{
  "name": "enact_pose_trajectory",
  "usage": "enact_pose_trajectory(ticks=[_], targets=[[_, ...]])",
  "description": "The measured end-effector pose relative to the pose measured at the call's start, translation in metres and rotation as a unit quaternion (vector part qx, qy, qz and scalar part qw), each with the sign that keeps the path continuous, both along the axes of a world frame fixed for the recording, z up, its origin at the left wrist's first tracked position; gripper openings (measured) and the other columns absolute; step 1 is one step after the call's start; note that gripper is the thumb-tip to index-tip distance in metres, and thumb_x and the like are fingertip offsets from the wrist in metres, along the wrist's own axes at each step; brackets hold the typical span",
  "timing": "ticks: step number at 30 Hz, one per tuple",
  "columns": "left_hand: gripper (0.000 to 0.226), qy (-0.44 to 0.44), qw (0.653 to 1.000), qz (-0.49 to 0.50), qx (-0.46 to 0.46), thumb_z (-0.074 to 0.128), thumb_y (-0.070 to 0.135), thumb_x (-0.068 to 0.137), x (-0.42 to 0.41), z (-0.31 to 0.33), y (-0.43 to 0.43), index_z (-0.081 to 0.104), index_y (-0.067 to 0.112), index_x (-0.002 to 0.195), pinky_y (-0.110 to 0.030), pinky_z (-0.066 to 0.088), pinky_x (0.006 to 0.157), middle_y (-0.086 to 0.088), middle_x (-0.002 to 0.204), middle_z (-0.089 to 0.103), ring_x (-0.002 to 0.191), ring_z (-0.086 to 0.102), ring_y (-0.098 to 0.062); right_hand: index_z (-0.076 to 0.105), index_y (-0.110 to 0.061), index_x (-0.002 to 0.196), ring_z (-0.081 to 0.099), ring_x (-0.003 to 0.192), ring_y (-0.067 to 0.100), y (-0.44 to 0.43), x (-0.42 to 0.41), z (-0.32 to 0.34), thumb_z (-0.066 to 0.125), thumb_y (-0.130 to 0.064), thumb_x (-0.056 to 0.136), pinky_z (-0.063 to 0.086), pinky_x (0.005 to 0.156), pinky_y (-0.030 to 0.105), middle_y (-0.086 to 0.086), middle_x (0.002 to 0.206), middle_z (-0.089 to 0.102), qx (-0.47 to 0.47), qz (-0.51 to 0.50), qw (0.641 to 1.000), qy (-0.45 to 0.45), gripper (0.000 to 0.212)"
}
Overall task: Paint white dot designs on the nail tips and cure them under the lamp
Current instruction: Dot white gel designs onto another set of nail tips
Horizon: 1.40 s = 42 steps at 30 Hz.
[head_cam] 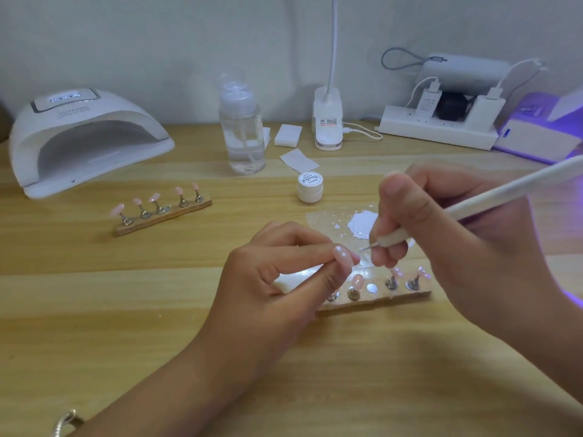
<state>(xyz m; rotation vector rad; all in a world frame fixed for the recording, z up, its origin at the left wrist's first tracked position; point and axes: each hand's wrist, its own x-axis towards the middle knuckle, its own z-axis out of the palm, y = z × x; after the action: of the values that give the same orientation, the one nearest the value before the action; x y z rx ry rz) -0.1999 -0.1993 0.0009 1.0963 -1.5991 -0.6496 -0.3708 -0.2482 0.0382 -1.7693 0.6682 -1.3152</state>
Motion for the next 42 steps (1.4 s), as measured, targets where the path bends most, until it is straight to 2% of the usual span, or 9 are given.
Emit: enact_pose_trajectory(ticks=[10, 18, 23, 33, 42], targets=[[0.01, -0.002, 1.0, -0.003, -0.005, 0.07, 0.024, 0.086, -0.0002, -0.0009, 0.0, 0.079, 0.028, 0.085, -0.024, 0.047, 0.083, 0.011, 0.084, 0.07, 0.092, 0.064, -0.021, 0.059, -0.012, 0.063, 0.063, 0.048, 0.015, 0.0026, 0.0033, -0.006, 0.053, -0.027, 0.096, 0.047, 0.052, 0.015, 0.0, 0.053, 0.062, 0.0, 0.022, 1.0, 0.009, 0.037], [0.011, -0.011, 1.0, -0.002, -0.012, 0.07, 0.025, 0.086, -0.0007, -0.0002, -0.0001, 0.079, 0.029, 0.086, -0.022, 0.045, 0.082, 0.01, 0.083, 0.071, 0.09, 0.064, -0.02, 0.06, -0.011, 0.064, 0.063, 0.048, 0.014, 0.0029, 0.0048, -0.0064, 0.054, -0.026, 0.096, 0.047, 0.052, 0.016, 0.0, 0.053, 0.062, 0.01, 0.019, 1.0, 0.012, 0.036], [0.013, -0.012, 1.0, -0.002, -0.016, 0.069, 0.026, 0.086, -0.0009, 0.0003, -0.0003, 0.077, 0.036, 0.087, -0.021, 0.045, 0.081, 0.011, 0.084, 0.07, 0.089, 0.064, -0.019, 0.06, -0.008, 0.064, 0.062, 0.048, 0.015, 0.0032, 0.0045, -0.0067, 0.059, -0.023, 0.098, 0.047, 0.052, 0.016, -0.002, 0.052, 0.061, 0.015, 0.022, 1.0, 0.011, 0.037], [0.01, -0.014, 1.0, -0.002, -0.008, 0.069, 0.024, 0.086, -0.0001, 0.0001, 0.0002, 0.079, 0.027, 0.085, -0.021, 0.045, 0.082, 0.008, 0.084, 0.071, 0.091, 0.063, -0.02, 0.061, -0.008, 0.064, 0.062, 0.049, 0.017, 0.0028, 0.005, -0.0071, 0.057, -0.024, 0.093, 0.047, 0.052, 0.017, -0.001, 0.053, 0.061, 0.02, 0.032, 0.999, 0.005, 0.034], [0.011, -0.01, 1.0, -0.001, -0.015, 0.07, 0.024, 0.086, -0.0003, -0.0007, -0.0003, 0.078, 0.031, 0.086, -0.025, 0.047, 0.081, 0.009, 0.084, 0.07, 0.09, 0.064, -0.02, 0.061, -0.005, 0.064, 0.062, 0.048, 0.017, 0.0019, 0.004, -0.0077, 0.06, -0.022, 0.096, 0.047, 0.052, 0.017, 0.001, 0.053, 0.061, 0.025, 0.031, 0.999, 0.007, 0.036]])
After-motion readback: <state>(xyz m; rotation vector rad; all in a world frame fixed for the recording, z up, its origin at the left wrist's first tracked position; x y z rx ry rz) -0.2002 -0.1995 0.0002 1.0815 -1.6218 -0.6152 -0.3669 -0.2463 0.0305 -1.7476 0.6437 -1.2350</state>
